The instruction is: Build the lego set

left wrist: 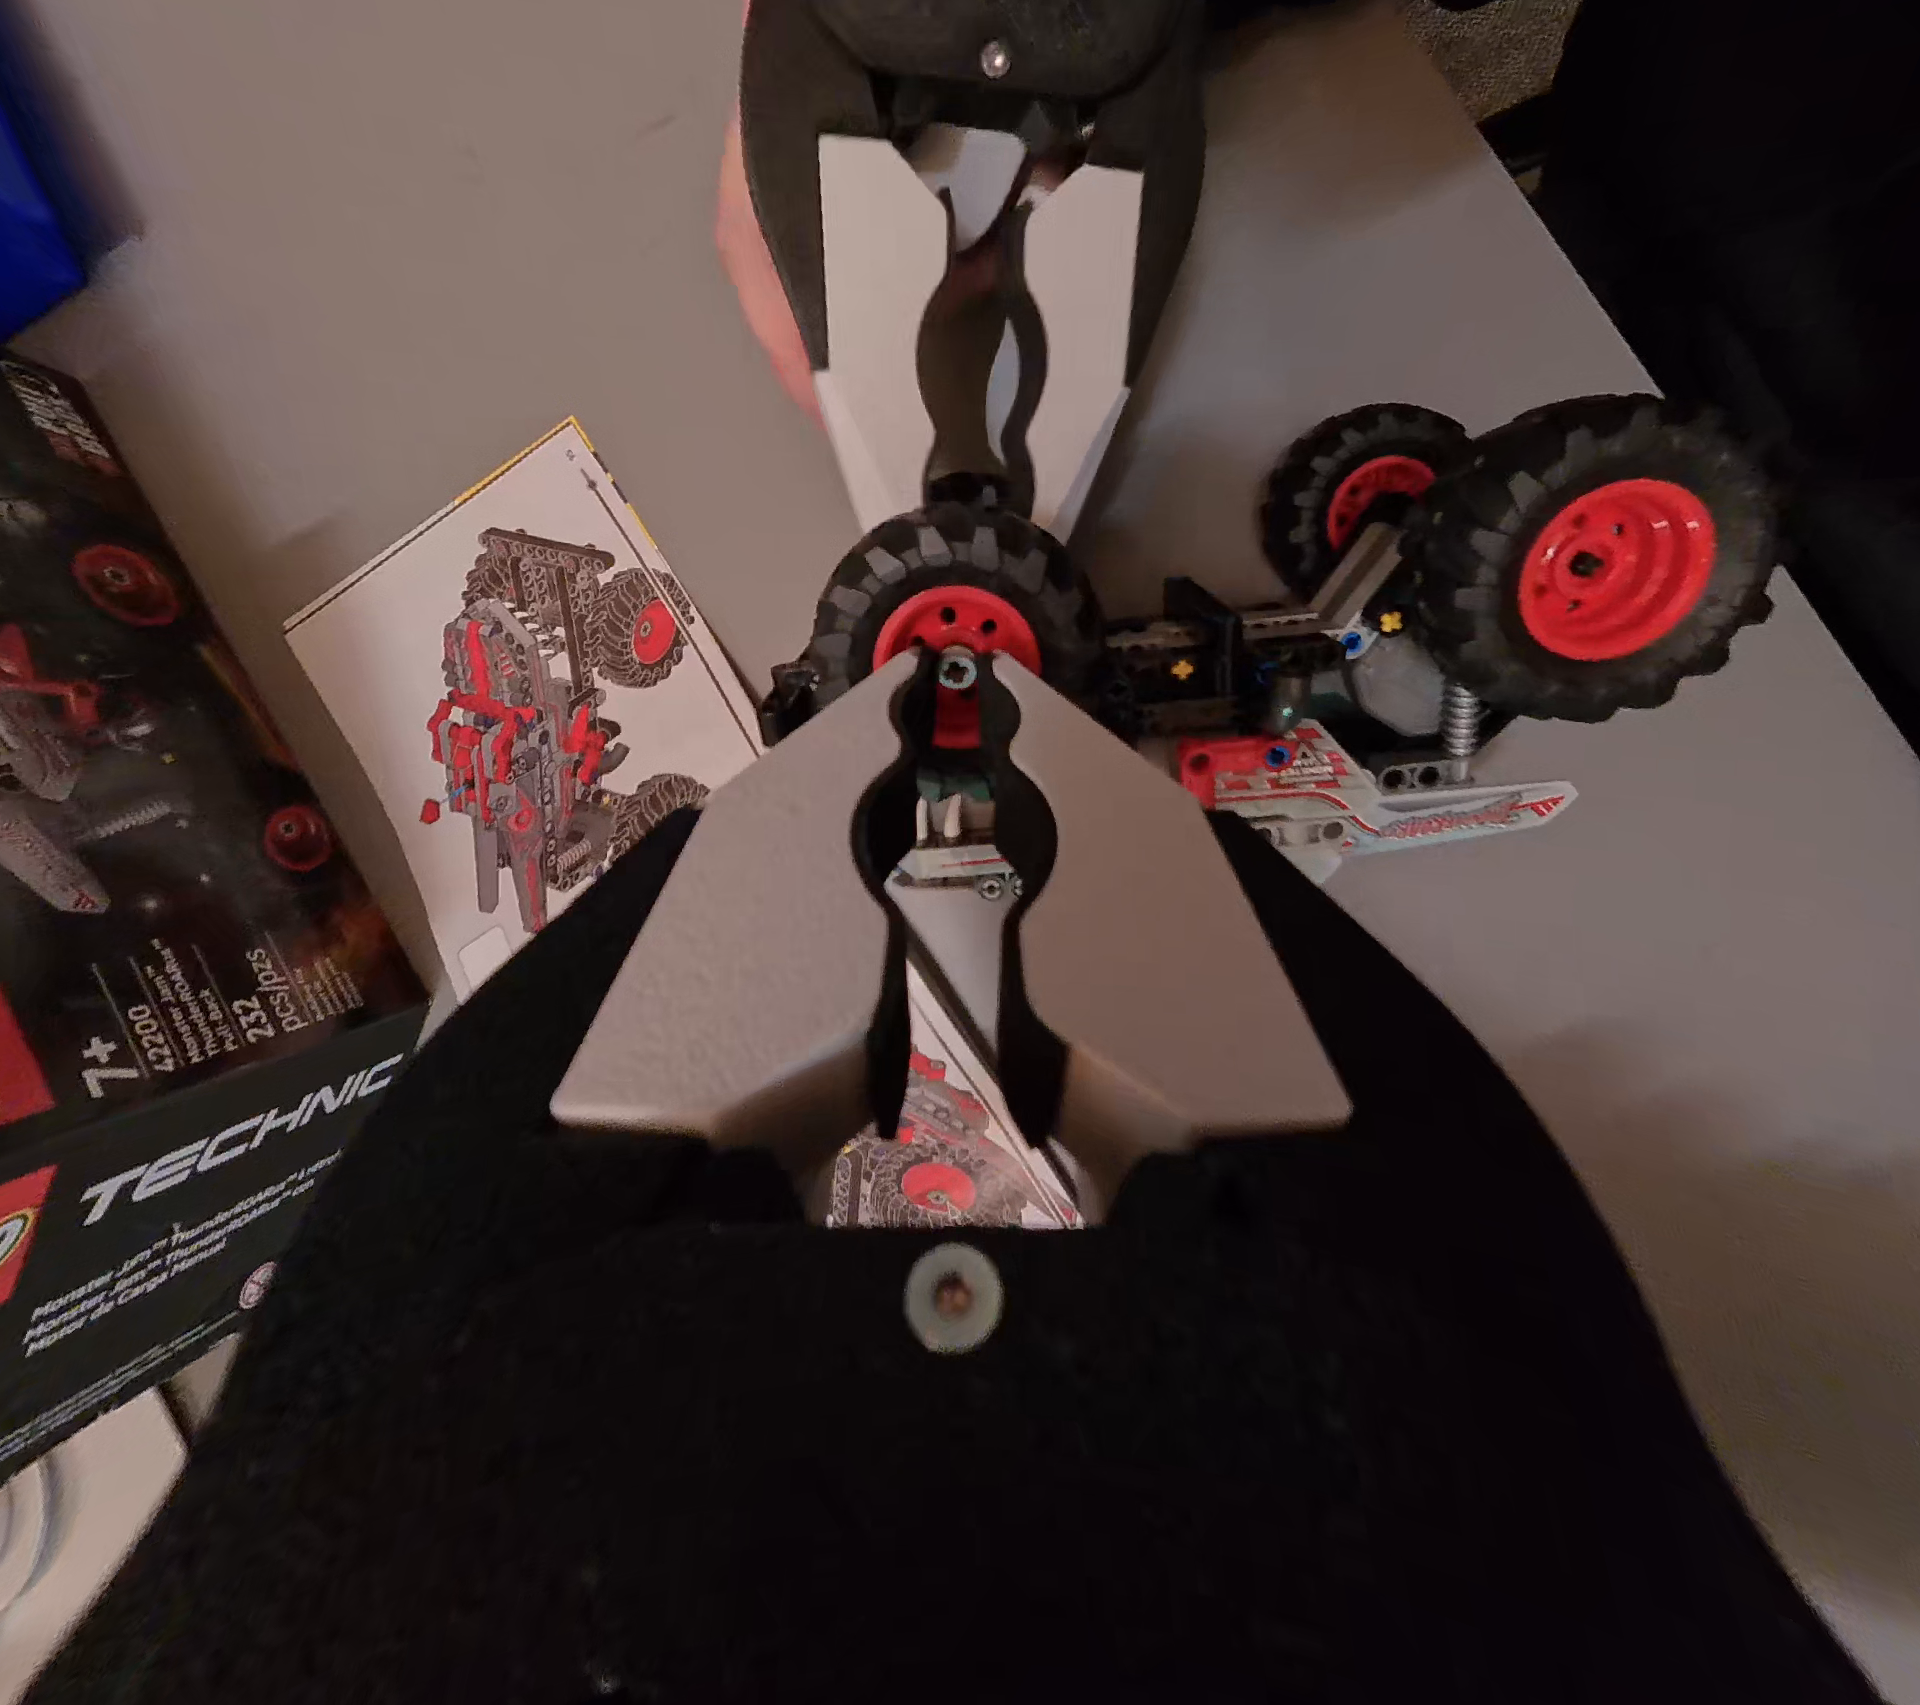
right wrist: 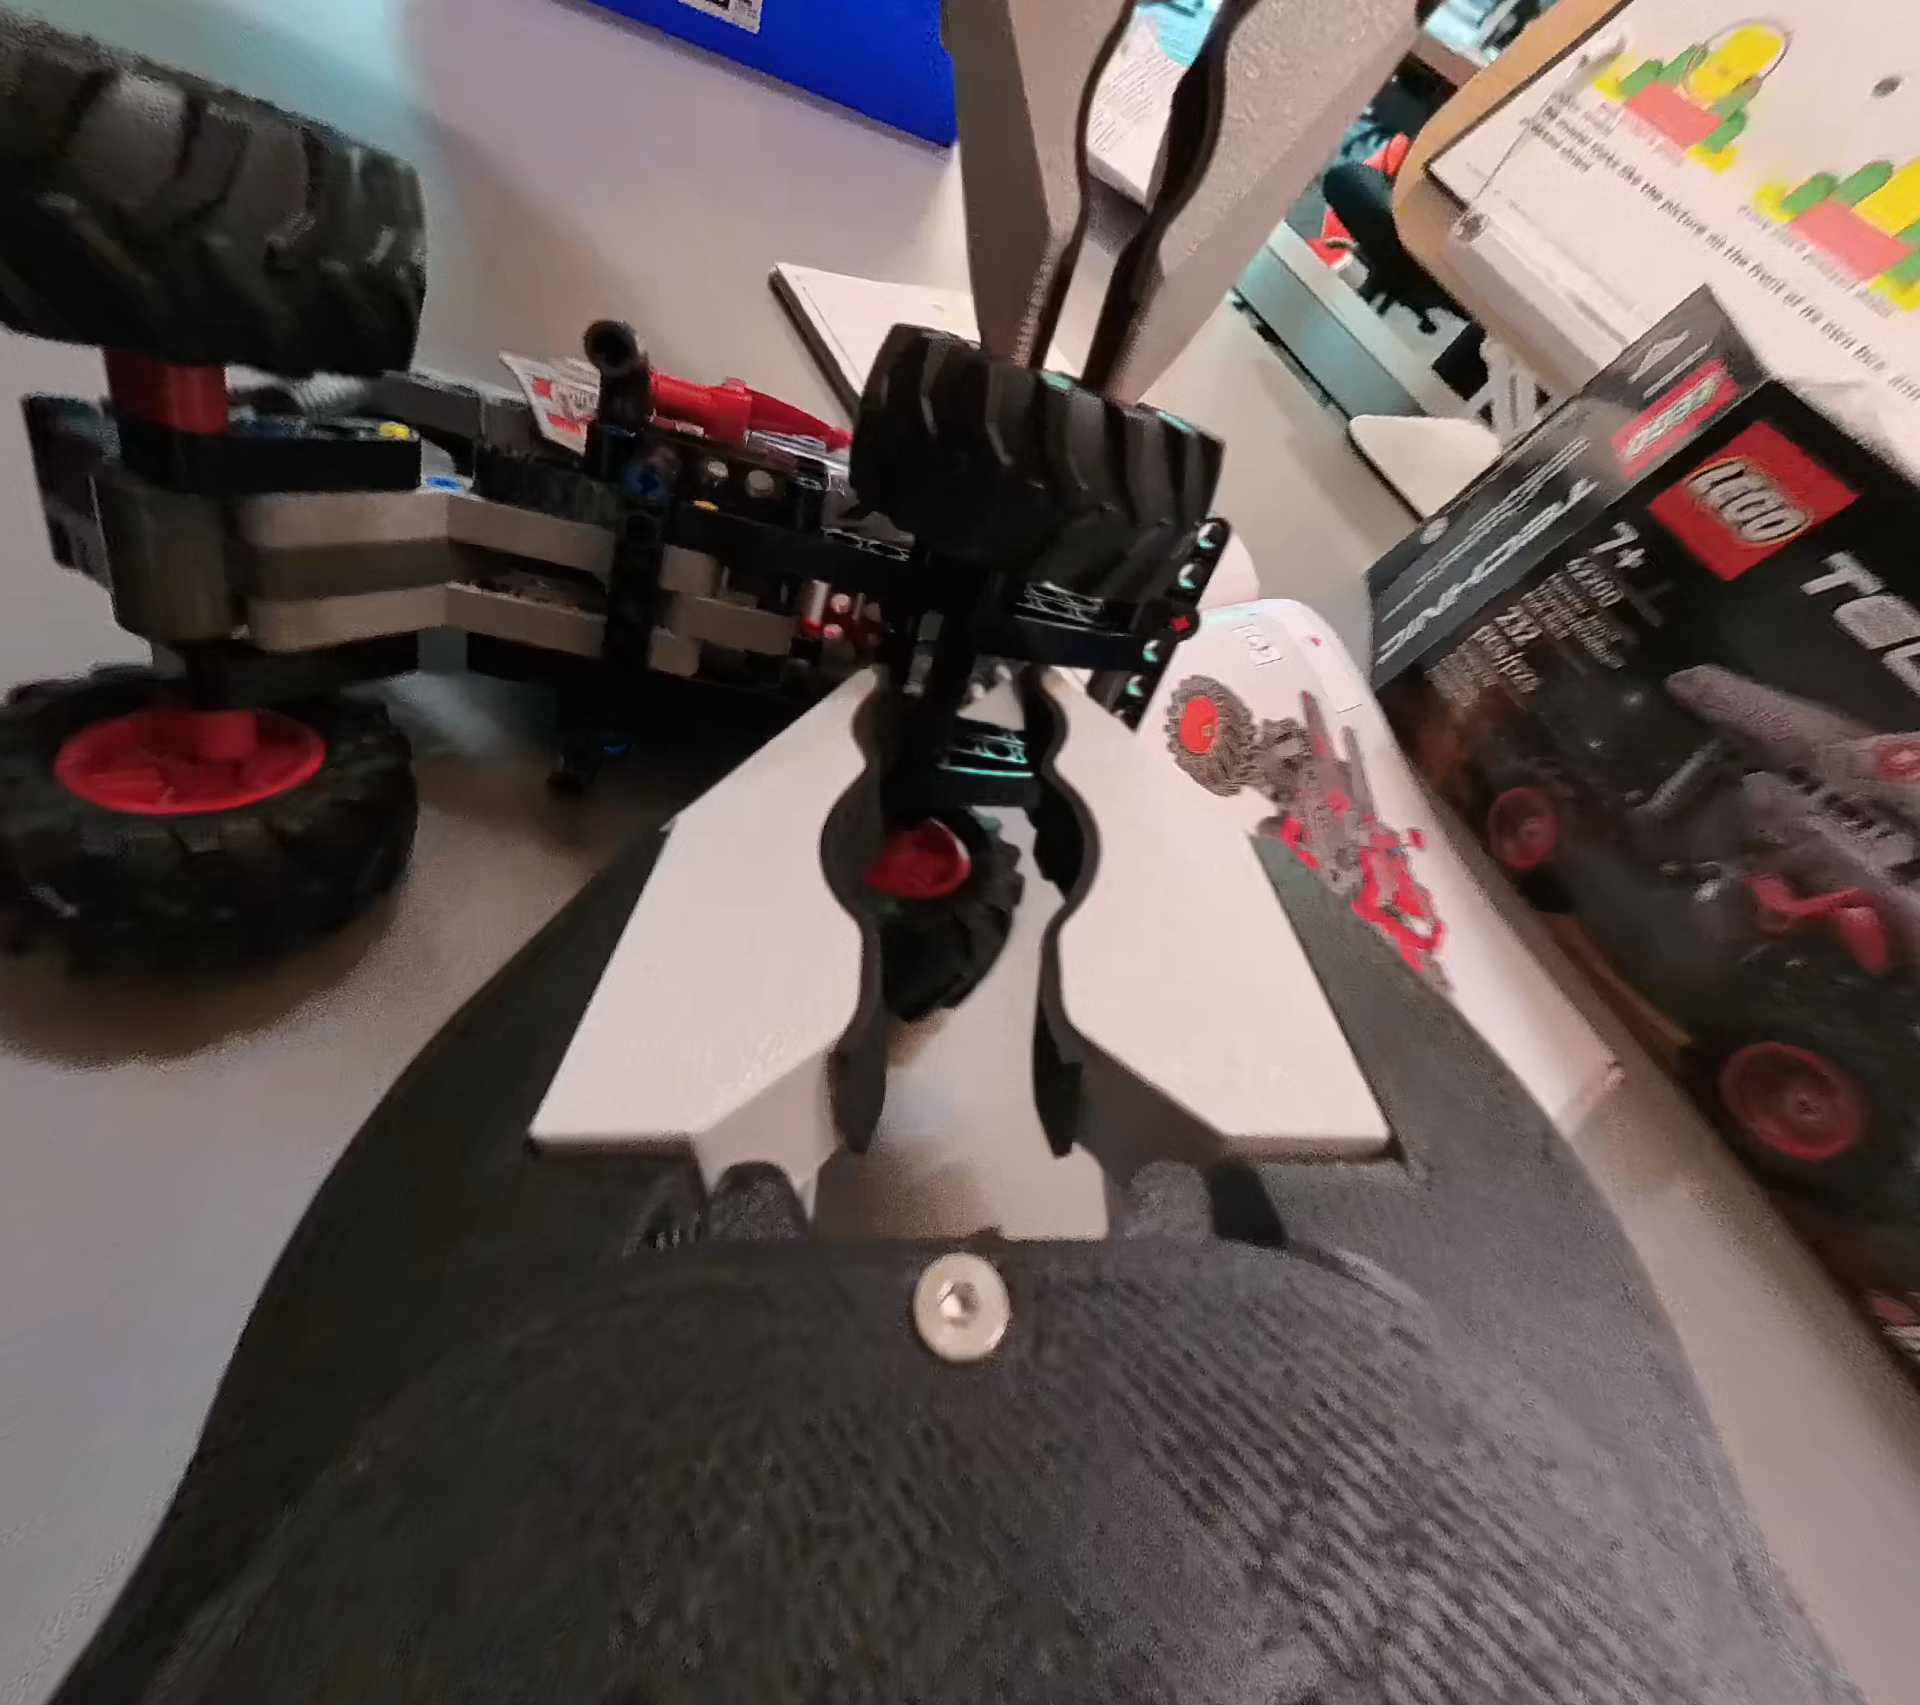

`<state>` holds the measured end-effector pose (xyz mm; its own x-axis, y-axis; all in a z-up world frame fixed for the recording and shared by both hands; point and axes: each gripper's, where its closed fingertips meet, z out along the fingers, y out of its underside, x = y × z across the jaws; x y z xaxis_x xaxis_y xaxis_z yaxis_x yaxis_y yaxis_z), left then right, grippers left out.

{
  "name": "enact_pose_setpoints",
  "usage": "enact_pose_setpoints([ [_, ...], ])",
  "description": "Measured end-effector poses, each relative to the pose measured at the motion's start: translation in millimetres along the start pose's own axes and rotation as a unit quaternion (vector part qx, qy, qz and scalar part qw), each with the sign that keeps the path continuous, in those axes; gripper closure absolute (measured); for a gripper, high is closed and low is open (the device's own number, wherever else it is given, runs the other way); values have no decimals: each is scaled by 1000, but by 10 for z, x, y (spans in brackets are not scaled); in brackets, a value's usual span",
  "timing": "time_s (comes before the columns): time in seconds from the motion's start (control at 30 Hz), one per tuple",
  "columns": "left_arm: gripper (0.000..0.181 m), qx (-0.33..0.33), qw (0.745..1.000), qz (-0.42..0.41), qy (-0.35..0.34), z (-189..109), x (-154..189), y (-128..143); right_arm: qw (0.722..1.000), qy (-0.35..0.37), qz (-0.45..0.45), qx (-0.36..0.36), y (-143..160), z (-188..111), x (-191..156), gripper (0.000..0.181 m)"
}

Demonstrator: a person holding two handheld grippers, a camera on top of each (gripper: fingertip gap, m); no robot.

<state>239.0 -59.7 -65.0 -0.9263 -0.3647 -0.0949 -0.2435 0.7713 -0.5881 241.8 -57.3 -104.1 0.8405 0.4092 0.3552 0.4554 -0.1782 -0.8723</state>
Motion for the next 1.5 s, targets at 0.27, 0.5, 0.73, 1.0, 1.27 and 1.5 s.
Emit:
enact_pose_setpoints([
  [0.27, 177, 1, 1000, -9, -16, -36, 7, 23, 981, 92, -165, 45, -499, -486, 336, 156],
  [0.5, 177, 31, 998, -59, -22, -149, -41, -94, 943, 79, -323, 14, -667, -365, 216, 152],
  [0.73, 177, 68, 995, -69, -12, -271, 17, -218, 928, 73, -365, 2, -772, -281, 310, 162],
  [1.0, 177, 93, 991, -93, 6, -350, 24, -254, 911, 83, -405, 0, -767, -122, 291, 161],
  [1.27, 177, 126, 976, -175, 14, -367, -112, -283, 896, 150, -418, -3, -788, -149, 431, 167],
  [1.5, 177, 147, 965, -217, 13, -372, -211, -288, 902, 162, -400, 11, -802, -149, 454, 163],
])
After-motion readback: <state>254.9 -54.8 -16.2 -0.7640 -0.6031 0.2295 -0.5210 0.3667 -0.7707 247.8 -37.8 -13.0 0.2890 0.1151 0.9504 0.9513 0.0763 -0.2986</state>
